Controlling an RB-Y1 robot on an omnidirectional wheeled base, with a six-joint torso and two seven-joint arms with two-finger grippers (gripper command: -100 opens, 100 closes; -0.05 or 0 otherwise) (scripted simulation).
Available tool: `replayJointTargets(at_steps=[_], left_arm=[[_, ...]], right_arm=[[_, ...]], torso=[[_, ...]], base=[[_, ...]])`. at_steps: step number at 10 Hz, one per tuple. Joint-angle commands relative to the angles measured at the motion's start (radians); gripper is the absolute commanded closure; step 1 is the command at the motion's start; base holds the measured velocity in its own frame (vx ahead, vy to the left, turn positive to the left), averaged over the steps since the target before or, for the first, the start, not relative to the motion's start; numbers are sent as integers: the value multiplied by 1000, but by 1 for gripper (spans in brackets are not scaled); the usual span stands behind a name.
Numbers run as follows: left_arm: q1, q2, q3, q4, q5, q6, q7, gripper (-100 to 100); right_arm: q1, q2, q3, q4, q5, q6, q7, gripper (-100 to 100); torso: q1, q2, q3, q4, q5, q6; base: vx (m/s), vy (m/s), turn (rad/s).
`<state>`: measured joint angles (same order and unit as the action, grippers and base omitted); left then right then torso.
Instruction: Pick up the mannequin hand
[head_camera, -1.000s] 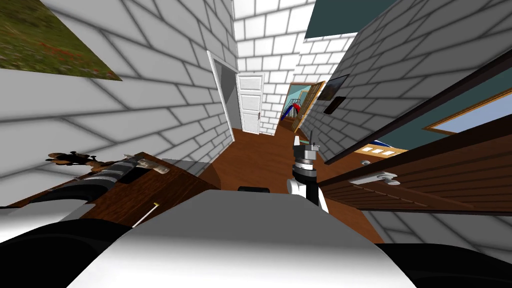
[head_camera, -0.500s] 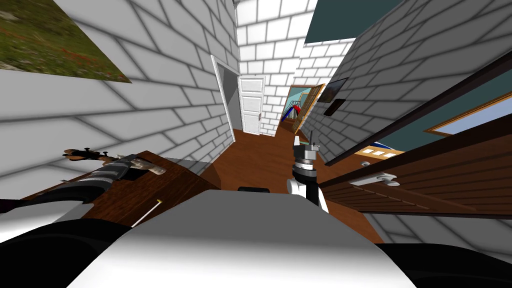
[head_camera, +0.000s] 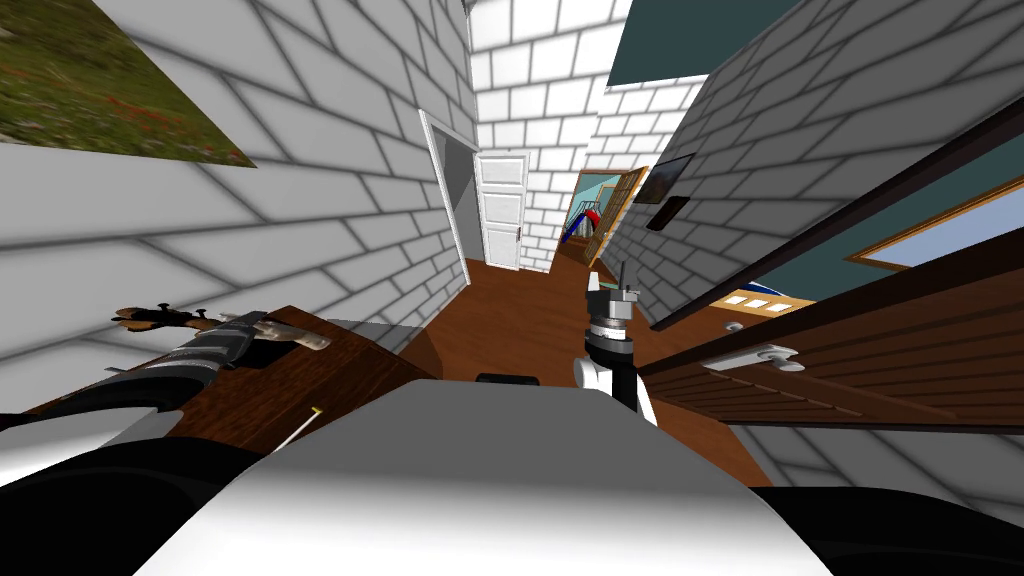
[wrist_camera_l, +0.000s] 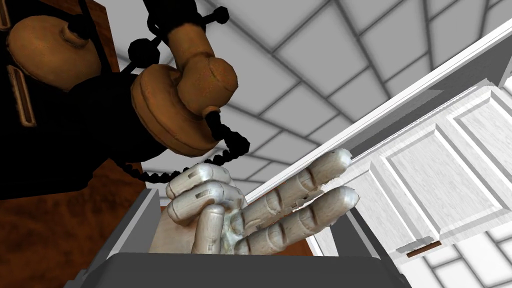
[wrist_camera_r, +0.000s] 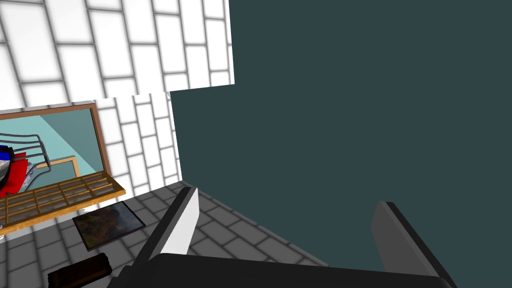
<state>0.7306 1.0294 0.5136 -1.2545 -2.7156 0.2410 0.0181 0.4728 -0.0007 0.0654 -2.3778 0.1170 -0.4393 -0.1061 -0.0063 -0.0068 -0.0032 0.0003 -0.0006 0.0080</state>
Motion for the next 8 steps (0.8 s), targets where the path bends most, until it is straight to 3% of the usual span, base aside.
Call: replayJointTargets(at_steps=[1, 5, 6, 7, 8], left_arm=[[0, 0, 0, 0, 0, 0, 0, 100], [0, 0, 0, 0, 0, 0, 1, 100], [0, 0, 0, 0, 0, 0, 1, 0], [-6, 1, 7, -14, -29, -13, 17, 100], [-4, -2, 4, -10, -17, -6, 6, 100]], right_arm=[[0, 0, 0, 0, 0, 0, 0, 0], [0, 0, 0, 0, 0, 0, 0, 0], [0, 0, 0, 0, 0, 0, 0, 0], [0, 0, 0, 0, 0, 0, 0, 0], [0, 0, 0, 0, 0, 0, 0, 0]], torso=[[0, 0, 0, 0, 0, 0], [-4, 2, 1, 0, -2, 0], [-4, 2, 1, 0, -2, 0], [-5, 2, 1, 0, -2, 0], [-7, 3, 2, 1, -2, -1]], base=[[4, 8, 0], [0, 0, 0], [0, 0, 0], [-32, -42, 51], [-20, -29, 15]])
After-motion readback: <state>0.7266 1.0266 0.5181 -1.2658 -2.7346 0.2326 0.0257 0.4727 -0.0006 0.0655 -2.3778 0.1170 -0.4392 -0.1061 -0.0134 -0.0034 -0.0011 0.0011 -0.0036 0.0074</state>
